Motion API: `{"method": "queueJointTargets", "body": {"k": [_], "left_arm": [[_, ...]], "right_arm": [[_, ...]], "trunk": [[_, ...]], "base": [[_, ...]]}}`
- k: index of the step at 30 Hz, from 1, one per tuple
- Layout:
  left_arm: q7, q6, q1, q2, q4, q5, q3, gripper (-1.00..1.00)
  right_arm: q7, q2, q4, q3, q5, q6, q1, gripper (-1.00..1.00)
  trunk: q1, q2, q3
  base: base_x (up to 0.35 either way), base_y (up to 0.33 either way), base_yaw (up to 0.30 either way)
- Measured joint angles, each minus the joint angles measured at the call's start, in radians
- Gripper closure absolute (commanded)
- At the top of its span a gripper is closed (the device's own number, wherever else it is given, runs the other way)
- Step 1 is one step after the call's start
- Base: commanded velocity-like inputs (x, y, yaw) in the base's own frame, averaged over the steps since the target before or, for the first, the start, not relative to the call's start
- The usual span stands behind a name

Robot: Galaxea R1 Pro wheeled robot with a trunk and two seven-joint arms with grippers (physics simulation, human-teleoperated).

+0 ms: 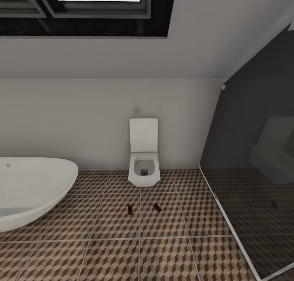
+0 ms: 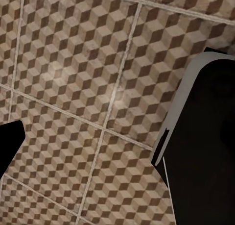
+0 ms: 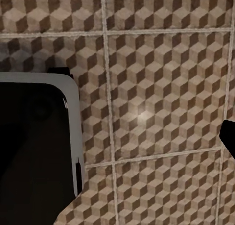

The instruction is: Take the four mousetraps from the cabinet in the bathroom and place them on the bathroom floor. Make sure all four end up on the same floor surface, and ensure that at least two of them are either under or directly next to the same bathroom sink.

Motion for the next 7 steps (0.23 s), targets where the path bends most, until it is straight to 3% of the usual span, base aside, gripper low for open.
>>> {"method": "queueJointTargets", "body": {"k": [7], "left_arm": [[0.0, 0.0, 0.0, -0.001, 0.0, 0.0, 0.0, -1.0]], "right_arm": [[0.0, 0.0, 0.0, 0.0, 0.0, 0.0, 0.0, -1.0]], "trunk": [[0.0, 0.0, 0.0]], "base": [[0.0, 0.0, 0.0]]}}
